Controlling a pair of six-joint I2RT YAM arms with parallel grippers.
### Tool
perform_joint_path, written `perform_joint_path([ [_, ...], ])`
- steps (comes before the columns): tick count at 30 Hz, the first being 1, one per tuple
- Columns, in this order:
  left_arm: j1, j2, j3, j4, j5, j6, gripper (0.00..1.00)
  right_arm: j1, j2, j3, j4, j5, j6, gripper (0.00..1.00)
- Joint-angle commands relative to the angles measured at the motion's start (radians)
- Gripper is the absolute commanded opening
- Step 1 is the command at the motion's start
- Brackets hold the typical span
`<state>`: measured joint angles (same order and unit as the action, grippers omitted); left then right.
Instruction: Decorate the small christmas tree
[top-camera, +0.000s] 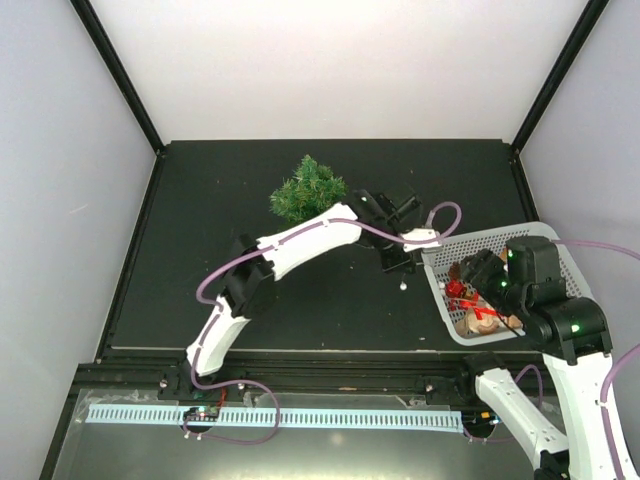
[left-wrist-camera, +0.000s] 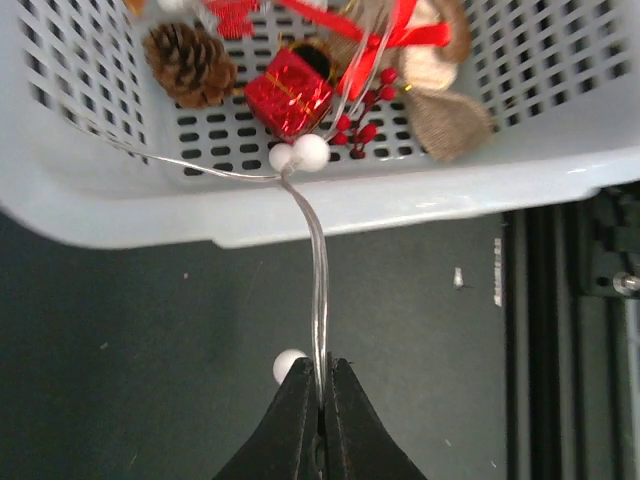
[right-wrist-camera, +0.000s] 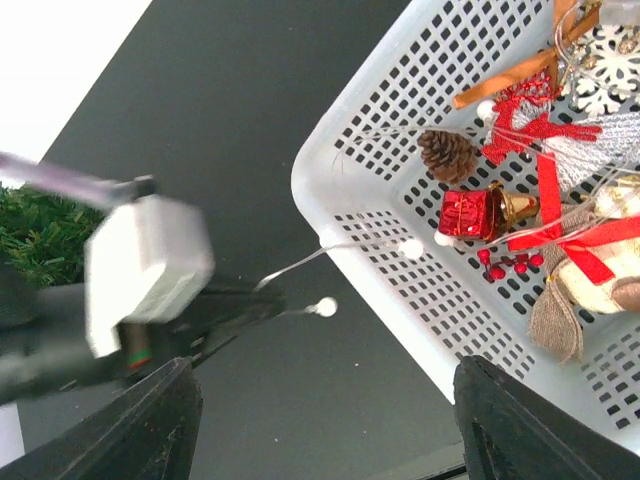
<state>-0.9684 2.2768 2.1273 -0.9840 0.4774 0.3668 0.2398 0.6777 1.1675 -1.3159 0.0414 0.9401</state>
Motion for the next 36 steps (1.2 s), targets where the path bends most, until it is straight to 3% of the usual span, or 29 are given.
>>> perform_joint_path([
  [1, 0.013, -0.195, 0.039, -0.112, -0.041, 0.03, 0.02, -0.005, 0.012, 0.016, 0.049, 0.039, -0.033, 0.71],
  [6, 0.014, -0.338, 0.056, -0.159, -0.101, 0.073, 0.01, -0.006, 0.026, -0.016, 0.098, 0.046, -0.045, 0.72],
  [12, 0.016, -0.447, 0.198, -0.271, -0.255, 0.139, 0.01, -0.007, 0.06, -0.03, 0.165, 0.041, -0.072, 0.77],
  [15, 0.016, -0.518, 0.193, -0.283, -0.297, 0.146, 0.02, -0.008, 0.08, -0.042, 0.196, 0.003, -0.092, 0.79],
  [21, 0.017, -0.633, 0.114, -0.278, -0.403, 0.145, 0.02, -0.016, 0.11, -0.098, 0.26, -0.235, -0.132, 0.8],
  [27, 0.049, -0.71, 0.052, -0.283, -0.446, 0.144, 0.02, -0.041, 0.086, -0.109, 0.194, -0.241, -0.172, 0.79],
  [31, 0.068, -0.751, 0.02, -0.283, -0.452, 0.152, 0.02, -0.057, 0.085, -0.162, 0.228, -0.367, -0.101, 0.8],
  [36, 0.076, -0.777, 0.014, -0.287, -0.452, 0.153, 0.01, -0.06, 0.067, -0.299, 0.463, -0.609, 0.108, 0.8],
])
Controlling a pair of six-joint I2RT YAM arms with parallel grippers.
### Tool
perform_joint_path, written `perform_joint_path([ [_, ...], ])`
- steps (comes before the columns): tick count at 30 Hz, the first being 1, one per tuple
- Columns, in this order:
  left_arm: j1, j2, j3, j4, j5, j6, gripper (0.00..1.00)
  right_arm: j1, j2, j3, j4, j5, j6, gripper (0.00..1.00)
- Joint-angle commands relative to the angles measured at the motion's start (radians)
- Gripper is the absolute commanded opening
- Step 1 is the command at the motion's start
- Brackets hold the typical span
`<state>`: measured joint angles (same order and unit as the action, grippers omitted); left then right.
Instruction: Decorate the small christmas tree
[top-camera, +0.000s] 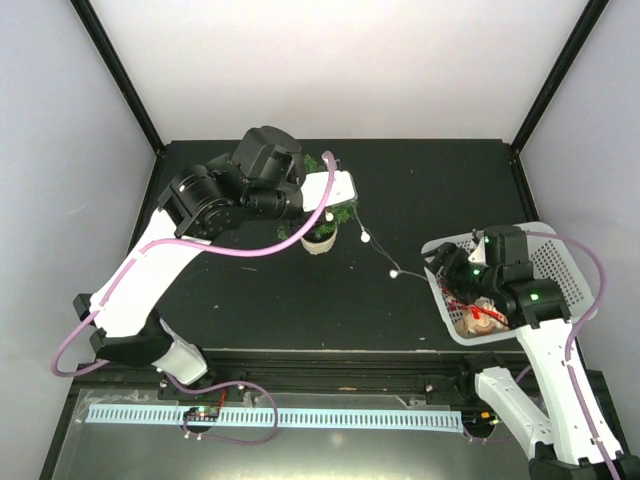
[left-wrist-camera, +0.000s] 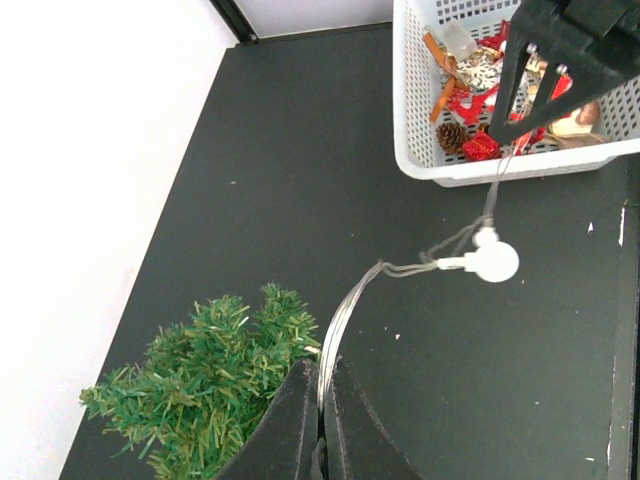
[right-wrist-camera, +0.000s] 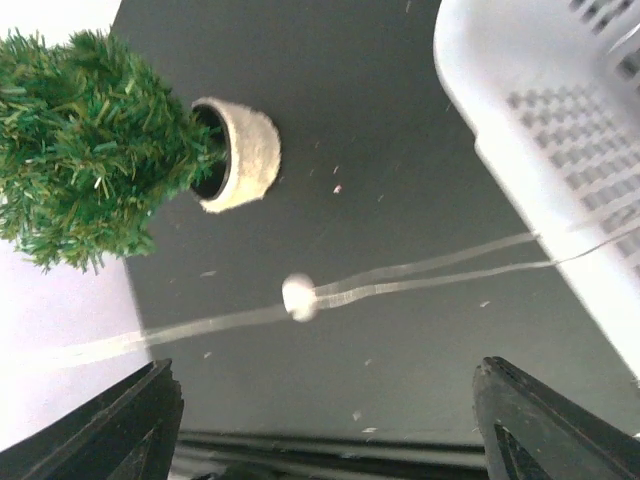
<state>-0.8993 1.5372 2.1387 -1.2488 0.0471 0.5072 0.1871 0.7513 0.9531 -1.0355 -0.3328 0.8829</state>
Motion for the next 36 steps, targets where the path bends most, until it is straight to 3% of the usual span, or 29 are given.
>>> perform_joint_path([
  [1, 0.007, -0.039, 0.003, -0.023, -0.022, 0.015, 0.02, -0.006, -0.006, -0.103, 0.21, -0.26, 0.199, 0.81],
  [14, 0.008, -0.061, 0.025, -0.031, -0.034, 0.02, 0.02, -0.006, 0.052, -0.207, 0.352, -0.261, 0.402, 0.83],
  [28, 0.008, -0.103, 0.099, -0.093, -0.034, 0.022, 0.02, 0.026, 0.239, -0.137, 0.43, -0.218, 0.378, 0.8],
  [31, 0.008, -0.123, 0.098, -0.103, -0.04, 0.022, 0.02, 0.029, 0.261, -0.131, 0.44, -0.203, 0.371, 0.66],
  [34, 0.008, -0.151, 0.079, -0.112, -0.05, 0.025, 0.02, 0.029, 0.263, -0.122, 0.444, -0.192, 0.366, 0.32],
  [36, 0.008, -0.183, 0.04, -0.109, -0.062, 0.03, 0.02, 0.028, 0.259, -0.107, 0.436, -0.184, 0.357, 0.15],
])
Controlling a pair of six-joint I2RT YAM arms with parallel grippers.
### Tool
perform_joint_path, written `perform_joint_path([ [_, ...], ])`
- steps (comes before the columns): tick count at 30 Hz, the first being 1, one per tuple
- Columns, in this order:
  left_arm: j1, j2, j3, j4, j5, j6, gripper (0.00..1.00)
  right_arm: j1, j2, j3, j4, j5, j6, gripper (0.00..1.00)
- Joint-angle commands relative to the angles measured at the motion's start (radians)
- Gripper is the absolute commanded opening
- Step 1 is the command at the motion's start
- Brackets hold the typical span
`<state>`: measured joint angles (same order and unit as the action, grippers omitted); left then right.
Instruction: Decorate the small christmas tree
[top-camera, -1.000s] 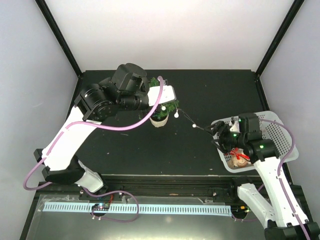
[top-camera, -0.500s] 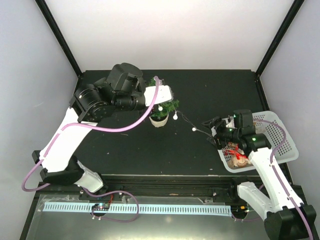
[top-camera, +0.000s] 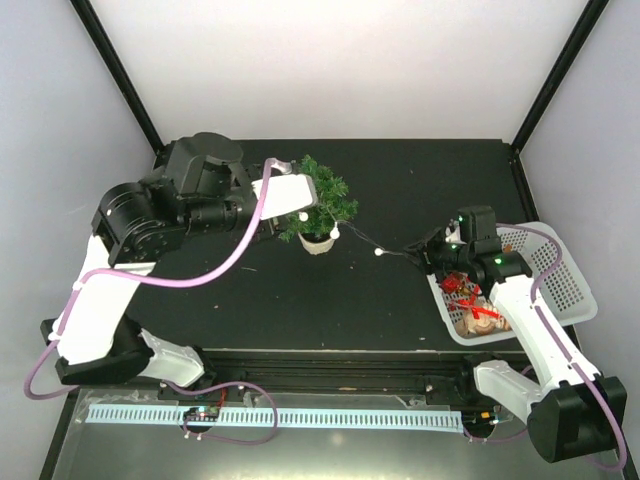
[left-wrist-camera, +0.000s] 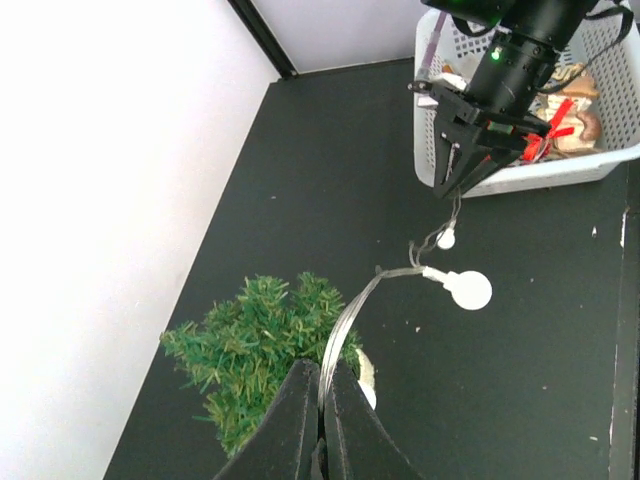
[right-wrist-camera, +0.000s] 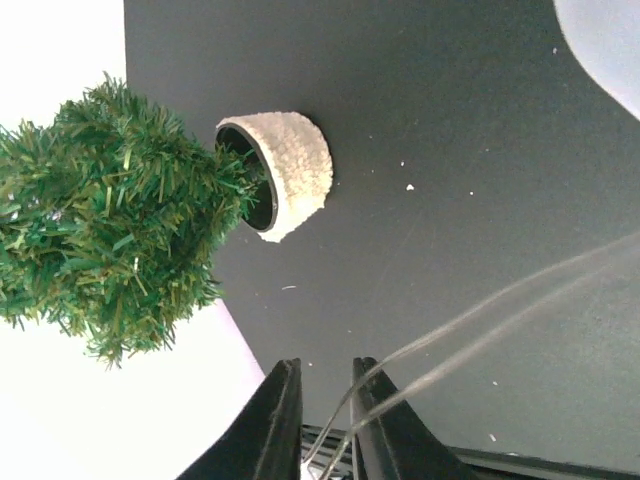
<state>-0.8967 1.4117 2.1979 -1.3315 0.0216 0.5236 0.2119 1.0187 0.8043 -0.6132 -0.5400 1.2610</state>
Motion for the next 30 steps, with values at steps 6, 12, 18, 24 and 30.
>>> perform_joint_path([
  [6, 0.007, -0.184, -0.228, -0.005, -0.06, 0.023, 0.02, 0.001, -0.055, 0.143, -0.047, 0.071, -0.065, 0.01],
  [12, 0.008, -0.26, -0.483, 0.015, -0.021, 0.024, 0.02, -0.003, -0.095, 0.299, -0.156, 0.123, -0.12, 0.01],
  [18, 0.007, -0.223, -0.652, 0.068, 0.138, 0.012, 0.02, -0.003, -0.167, 0.337, -0.207, 0.128, -0.124, 0.01],
  [24, 0.007, -0.086, -0.65, 0.087, 0.284, -0.014, 0.25, -0.003, -0.238, 0.313, -0.225, 0.12, -0.127, 0.01],
  [30, 0.007, -0.007, -0.569, 0.074, 0.343, -0.007, 0.77, -0.003, -0.251, 0.349, -0.258, 0.126, -0.151, 0.01],
])
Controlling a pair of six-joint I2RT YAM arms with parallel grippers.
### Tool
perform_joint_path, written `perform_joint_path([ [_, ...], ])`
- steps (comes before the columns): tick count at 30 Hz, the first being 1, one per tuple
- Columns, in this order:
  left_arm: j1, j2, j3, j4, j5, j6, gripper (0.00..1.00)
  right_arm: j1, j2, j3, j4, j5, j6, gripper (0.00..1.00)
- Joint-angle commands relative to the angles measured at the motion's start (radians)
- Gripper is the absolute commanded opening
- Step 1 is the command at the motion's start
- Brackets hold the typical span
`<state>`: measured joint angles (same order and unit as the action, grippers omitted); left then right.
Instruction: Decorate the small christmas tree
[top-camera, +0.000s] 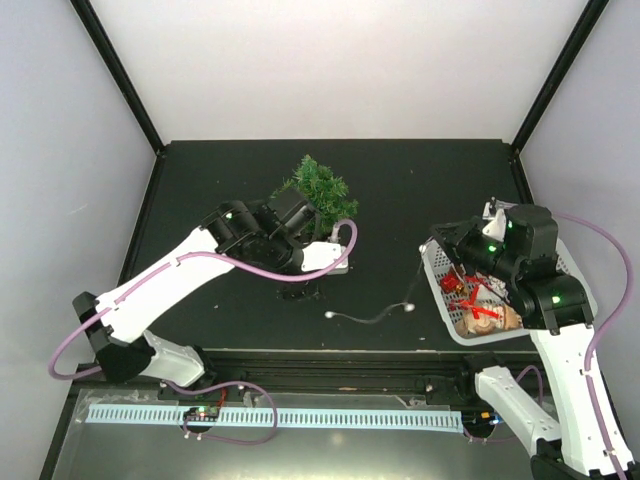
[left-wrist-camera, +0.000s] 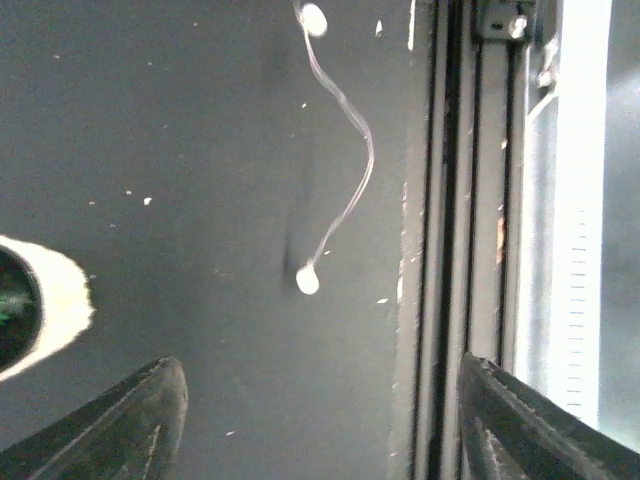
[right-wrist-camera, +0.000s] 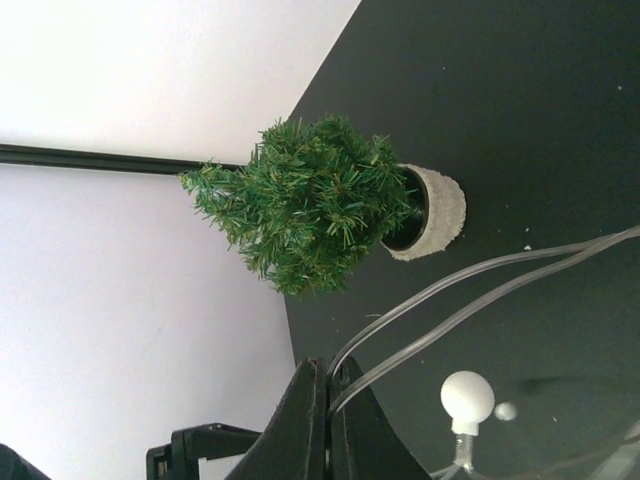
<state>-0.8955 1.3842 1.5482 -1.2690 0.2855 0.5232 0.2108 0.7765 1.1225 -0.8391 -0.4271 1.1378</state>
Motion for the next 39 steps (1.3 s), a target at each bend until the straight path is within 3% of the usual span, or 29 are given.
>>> perform_joint_path([
  [1, 0.006, 0.031, 0.107, 0.012, 0.076, -0.013, 0.82, -0.001, -0.011, 0.032, -0.03, 0.012, -0.027, 0.01],
  [4, 0.01, 0.083, 0.252, -0.001, 0.118, -0.039, 0.94, -0.001, -0.018, 0.032, -0.026, 0.005, -0.024, 0.01],
  [10, 0.021, 0.243, 0.55, -0.007, 0.324, -0.156, 0.99, -0.001, -0.033, 0.02, 0.001, -0.03, -0.014, 0.01],
  [23, 0.026, 0.499, 0.707, 0.037, 0.594, -0.264, 0.88, 0.005, -0.048, -0.028, 0.199, -0.224, 0.049, 0.01],
  [26, 0.024, 0.548, 0.75, 0.054, 0.644, -0.284, 0.85, 0.011, -0.045, -0.029, 0.176, -0.234, 0.031, 0.01],
  [39, 0.002, 0.651, 0.828, 0.1, 0.707, -0.319, 0.84, 0.014, -0.123, -0.156, 0.216, -0.269, 0.078, 0.01],
])
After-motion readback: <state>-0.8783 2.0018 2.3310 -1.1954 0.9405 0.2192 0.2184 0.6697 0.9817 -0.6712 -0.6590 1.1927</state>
